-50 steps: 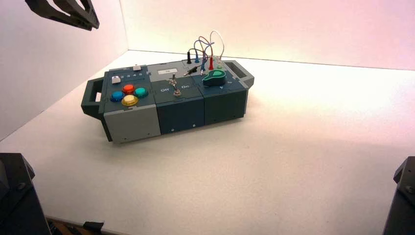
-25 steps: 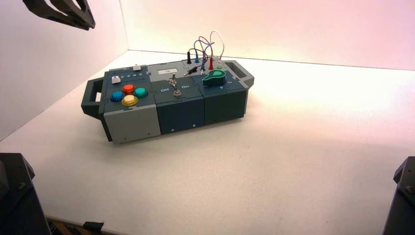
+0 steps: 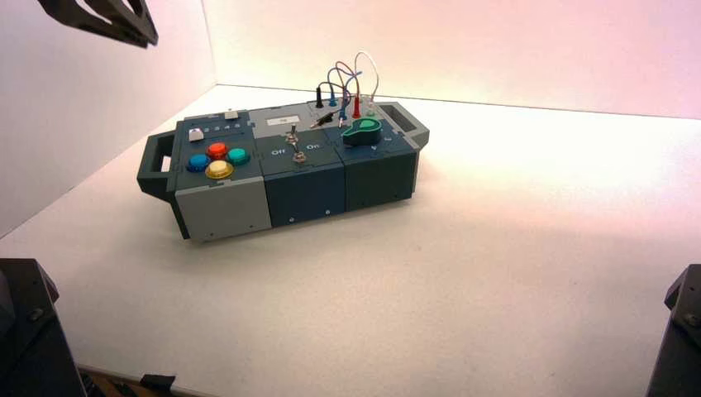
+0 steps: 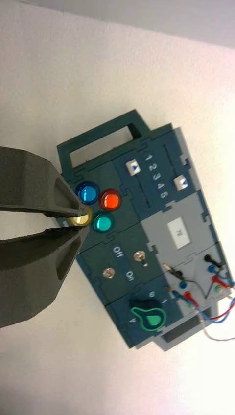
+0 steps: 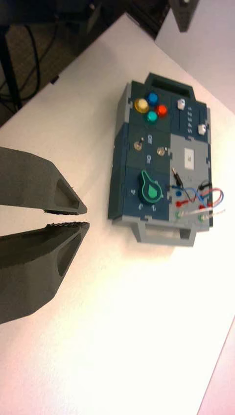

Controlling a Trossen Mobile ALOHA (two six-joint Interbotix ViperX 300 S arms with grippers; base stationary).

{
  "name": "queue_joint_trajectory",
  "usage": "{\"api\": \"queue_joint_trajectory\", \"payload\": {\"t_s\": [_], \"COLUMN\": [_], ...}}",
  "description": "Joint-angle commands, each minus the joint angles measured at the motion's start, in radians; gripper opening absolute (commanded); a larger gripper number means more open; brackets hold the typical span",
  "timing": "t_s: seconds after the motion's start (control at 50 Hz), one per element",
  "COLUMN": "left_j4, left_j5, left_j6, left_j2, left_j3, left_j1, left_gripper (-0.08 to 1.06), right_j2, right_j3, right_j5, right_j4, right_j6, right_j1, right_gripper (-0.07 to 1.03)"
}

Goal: Turn the knob to position 1.

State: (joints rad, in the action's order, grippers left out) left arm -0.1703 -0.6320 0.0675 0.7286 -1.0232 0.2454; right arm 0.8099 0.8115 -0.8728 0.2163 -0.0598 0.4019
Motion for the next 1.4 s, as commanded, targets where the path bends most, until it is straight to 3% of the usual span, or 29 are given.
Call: {"api": "queue_joint_trajectory", "payload": {"t_s": [0.02,0.3,0.6,1.06,1.4], "left_j4": [0.005,0.006,0.005,0.006,0.005], "left_j5": [0.005,0.006,0.017,0.031,0.029], "left_j6": [-0.002,-0.014,-0.015,-0.02,-0.018], "left_j2": [0.002,0.002,0.008,0.018,0.035], "left_j3": [0.044,0.037,0.037,0.032,0.028], "left_j1": [-0.035,-0.057,-0.057,-0.057,-0.057], "left_gripper": [0.12,0.12,0.12,0.12,0.12], "right_j2": [-0.046,-0.13,-0.267,-0.5,-0.623], "right_j3": [-0.055,-0.08,-0.141,-0.187,-0.196], "right_j5": [0.012,0.044,0.054,0.132,0.181], "right_j4": [0.012,0.052,0.054,0.054,0.046], "right_j6": [0.005,0.015,0.015,0.025,0.023], "right_j1": [0.044,0.092,0.163,0.293,0.298], "right_gripper": [0.03,-0.02,-0.02,-0.02,-0.02]}}
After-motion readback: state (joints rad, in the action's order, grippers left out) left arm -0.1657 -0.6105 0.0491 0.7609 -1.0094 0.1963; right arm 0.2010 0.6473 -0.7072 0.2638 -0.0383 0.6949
